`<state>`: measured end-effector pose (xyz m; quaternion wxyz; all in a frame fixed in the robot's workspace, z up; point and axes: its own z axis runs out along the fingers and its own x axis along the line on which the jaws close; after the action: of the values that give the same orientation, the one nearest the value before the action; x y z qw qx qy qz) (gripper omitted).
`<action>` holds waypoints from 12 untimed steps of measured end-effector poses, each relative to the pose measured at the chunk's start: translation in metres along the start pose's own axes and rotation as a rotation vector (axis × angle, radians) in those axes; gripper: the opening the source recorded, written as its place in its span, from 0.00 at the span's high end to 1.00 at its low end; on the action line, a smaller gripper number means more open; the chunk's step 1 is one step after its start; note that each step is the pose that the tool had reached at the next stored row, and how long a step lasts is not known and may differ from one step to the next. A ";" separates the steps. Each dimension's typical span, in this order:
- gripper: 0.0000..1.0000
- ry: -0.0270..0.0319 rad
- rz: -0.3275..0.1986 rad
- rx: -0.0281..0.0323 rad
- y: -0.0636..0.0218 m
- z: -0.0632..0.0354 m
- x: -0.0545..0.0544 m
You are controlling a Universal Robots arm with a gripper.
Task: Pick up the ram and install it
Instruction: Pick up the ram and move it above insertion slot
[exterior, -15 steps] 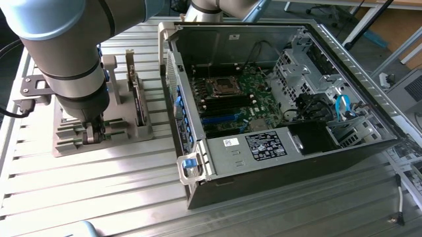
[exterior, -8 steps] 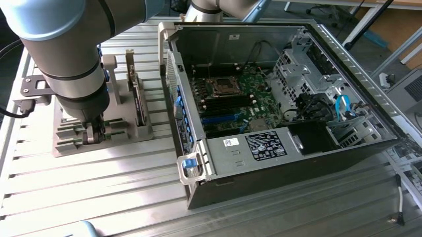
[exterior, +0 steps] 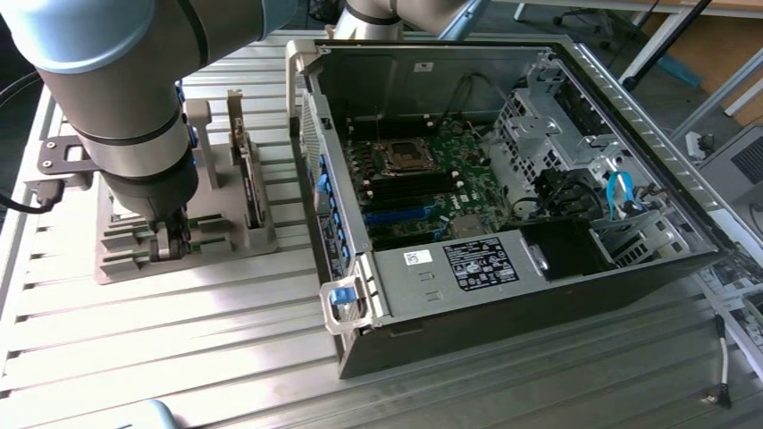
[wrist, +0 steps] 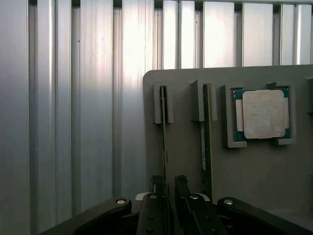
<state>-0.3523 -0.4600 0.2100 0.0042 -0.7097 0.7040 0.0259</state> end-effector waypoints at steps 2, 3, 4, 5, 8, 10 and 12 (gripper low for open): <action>0.84 0.0002 0.000 -0.0002 0.0000 -0.0001 0.000; 0.88 0.0001 0.000 -0.0001 0.0000 -0.0001 0.000; 0.88 0.0000 0.000 -0.0001 0.0000 -0.0001 0.000; 0.88 0.0000 0.000 -0.0001 0.0000 -0.0001 0.000; 0.88 0.0001 0.000 -0.0001 0.0000 -0.0001 0.000; 0.88 0.0001 0.000 -0.0001 0.0000 -0.0001 0.000; 0.88 -0.0001 0.000 0.0001 -0.0001 -0.0003 0.000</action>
<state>-0.3522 -0.4596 0.2104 0.0043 -0.7097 0.7040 0.0259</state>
